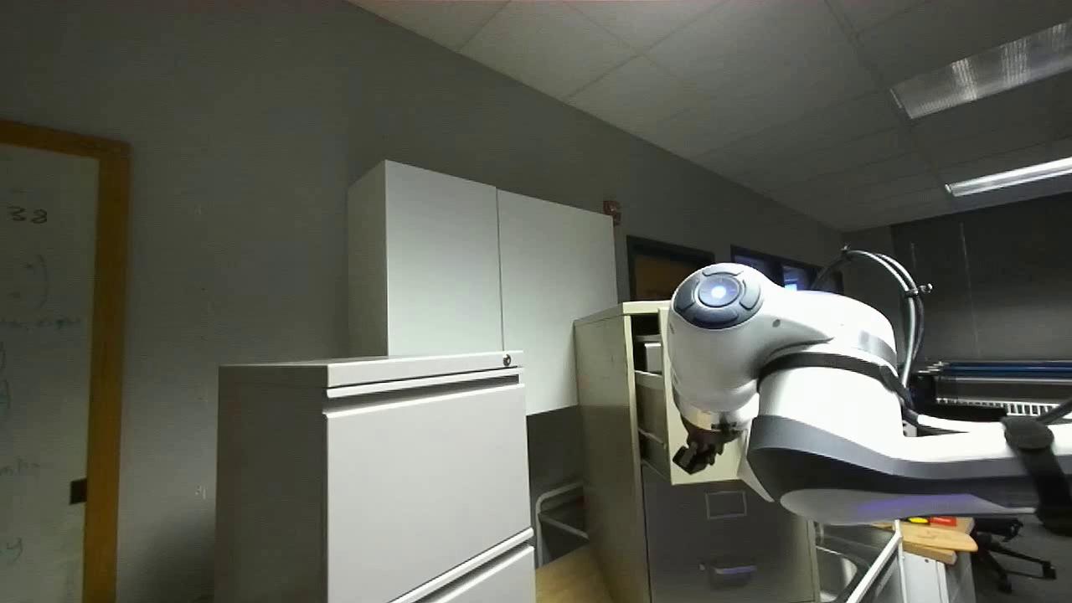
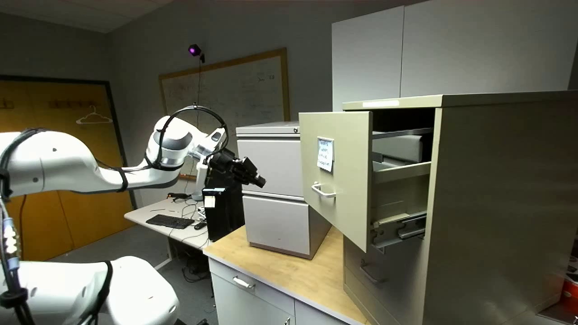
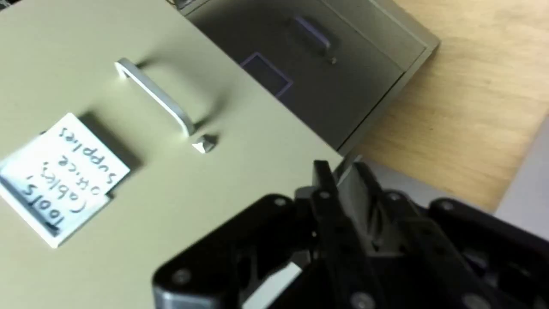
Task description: Close the top drawer of the file cabinet
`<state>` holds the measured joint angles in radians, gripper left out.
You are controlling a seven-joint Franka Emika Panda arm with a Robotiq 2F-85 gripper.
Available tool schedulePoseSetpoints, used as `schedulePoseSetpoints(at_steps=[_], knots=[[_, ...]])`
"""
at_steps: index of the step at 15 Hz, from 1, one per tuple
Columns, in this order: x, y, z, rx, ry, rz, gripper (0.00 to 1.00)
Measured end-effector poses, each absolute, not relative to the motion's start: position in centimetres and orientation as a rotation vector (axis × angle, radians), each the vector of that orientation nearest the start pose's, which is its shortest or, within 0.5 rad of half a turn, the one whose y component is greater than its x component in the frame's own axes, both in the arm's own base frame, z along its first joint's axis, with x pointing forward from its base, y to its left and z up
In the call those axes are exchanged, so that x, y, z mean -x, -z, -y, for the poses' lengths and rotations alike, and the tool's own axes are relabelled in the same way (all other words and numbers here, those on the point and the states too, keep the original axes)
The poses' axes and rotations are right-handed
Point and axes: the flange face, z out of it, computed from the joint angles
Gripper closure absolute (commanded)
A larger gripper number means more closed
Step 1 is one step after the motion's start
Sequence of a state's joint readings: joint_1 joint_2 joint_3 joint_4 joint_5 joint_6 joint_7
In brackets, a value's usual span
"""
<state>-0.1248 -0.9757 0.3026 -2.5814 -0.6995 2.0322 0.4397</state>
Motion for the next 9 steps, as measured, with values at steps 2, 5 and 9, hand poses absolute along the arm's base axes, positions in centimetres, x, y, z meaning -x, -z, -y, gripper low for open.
schedulePoseSetpoints(at_steps=[2,5,9], knots=[[-30.1,-60.3,-2.5,-2.156,-0.772,0.243,1.00],[-30.5,-61.3,-0.8,-2.045,-0.873,0.347,1.00],[-31.7,-61.1,0.6,-1.954,-0.959,0.421,1.00]])
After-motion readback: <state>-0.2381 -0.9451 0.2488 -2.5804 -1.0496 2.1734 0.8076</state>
